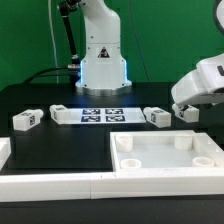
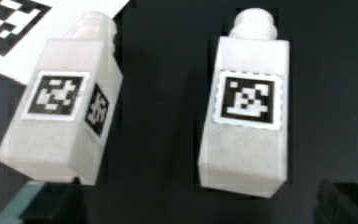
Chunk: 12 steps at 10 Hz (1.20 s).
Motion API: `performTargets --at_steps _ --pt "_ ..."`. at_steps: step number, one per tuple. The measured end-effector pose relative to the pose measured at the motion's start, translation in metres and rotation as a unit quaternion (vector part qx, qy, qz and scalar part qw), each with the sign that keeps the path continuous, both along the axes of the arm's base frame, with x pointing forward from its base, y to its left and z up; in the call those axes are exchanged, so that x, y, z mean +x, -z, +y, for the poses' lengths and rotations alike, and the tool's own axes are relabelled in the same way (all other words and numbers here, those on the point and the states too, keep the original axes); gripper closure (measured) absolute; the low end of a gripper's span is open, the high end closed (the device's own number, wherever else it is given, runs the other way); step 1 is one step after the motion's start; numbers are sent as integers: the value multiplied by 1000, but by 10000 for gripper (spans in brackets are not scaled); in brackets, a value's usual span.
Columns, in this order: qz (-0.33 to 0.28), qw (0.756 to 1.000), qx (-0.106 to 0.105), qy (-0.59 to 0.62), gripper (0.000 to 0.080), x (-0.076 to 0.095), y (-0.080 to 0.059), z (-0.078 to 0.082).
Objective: Assemble square table
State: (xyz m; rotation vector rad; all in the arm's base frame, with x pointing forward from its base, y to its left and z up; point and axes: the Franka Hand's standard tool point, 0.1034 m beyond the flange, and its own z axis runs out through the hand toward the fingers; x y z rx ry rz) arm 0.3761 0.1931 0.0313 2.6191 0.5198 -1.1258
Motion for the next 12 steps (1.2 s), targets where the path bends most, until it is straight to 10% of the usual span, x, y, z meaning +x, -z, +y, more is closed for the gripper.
performTargets --at_steps 8,11,12 --pt "31 999 -10 23 151 -26 21 3" --pt "31 999 -10 23 511 -26 21 3" --pt "31 999 -10 23 511 -26 21 3"
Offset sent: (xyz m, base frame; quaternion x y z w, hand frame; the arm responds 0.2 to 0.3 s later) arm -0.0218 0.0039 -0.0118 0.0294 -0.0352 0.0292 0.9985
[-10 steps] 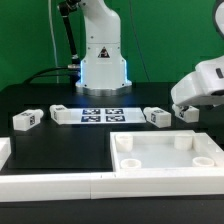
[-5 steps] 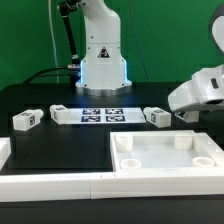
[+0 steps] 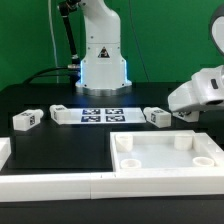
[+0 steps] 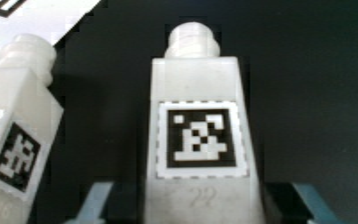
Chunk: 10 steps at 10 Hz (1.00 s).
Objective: Assemble square table
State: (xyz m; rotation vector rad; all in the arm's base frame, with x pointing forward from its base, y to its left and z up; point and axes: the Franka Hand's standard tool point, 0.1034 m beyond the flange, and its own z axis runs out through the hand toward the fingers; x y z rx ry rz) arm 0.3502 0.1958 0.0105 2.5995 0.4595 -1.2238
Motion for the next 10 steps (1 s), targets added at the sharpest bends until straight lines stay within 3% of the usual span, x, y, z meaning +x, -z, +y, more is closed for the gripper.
performTargets --at_steps 6,7,10 --pt "1 1000 0 0 510 1 -2 -1" --pt "5 1000 4 4 509 17 -22 -7" --pt "-40 998 17 48 508 71 -103 -45"
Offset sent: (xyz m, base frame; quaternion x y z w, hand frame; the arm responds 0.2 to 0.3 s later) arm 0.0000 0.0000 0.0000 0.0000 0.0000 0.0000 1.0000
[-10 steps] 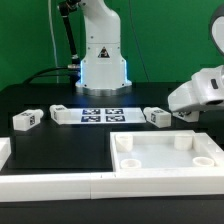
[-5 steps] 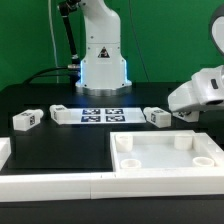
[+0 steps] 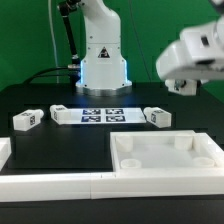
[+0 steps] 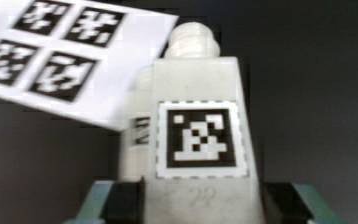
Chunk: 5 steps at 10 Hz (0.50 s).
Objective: Assemble square table
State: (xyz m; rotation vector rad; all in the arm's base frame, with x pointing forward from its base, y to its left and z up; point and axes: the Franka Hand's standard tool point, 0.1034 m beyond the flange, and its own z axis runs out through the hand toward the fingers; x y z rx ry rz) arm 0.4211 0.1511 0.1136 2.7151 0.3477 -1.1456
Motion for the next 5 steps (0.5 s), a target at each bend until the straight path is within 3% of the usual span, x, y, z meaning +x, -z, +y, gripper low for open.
performTargets --at_steps 1,2,5 --pt "-11 1000 3 -1 508 7 -24 -13" --pt "-51 999 1 -15 508 18 -32 -25" --pt "-161 986 40 -21 508 25 -25 -17"
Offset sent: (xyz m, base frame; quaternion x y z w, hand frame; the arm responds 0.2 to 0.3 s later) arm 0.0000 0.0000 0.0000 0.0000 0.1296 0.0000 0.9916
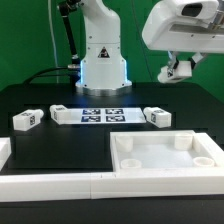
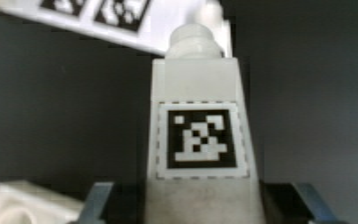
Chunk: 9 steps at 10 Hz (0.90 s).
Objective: Assemble square table
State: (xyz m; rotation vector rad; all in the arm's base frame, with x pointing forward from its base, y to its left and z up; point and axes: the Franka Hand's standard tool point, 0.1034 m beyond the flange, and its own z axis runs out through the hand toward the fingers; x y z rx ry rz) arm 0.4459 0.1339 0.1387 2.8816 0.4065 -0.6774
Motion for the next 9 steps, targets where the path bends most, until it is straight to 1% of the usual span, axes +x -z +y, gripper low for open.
performTargets --at_steps 1,2,3,4,5,6,7,9 --pt "-66 997 32 -5 508 5 24 4" --pt "-89 995 47 -11 508 13 29 2" --pt "-120 991 62 -8 508 46 6 1" --pt "-163 984 76 -16 508 76 -18 -11" --pt "-202 976 86 -20 508 91 -27 -24" --pt "-221 971 88 -17 508 95 -33 -30" --pt "-266 958 102 -22 508 98 -31 -25" --pt "-317 941 118 -25 508 98 -27 -25"
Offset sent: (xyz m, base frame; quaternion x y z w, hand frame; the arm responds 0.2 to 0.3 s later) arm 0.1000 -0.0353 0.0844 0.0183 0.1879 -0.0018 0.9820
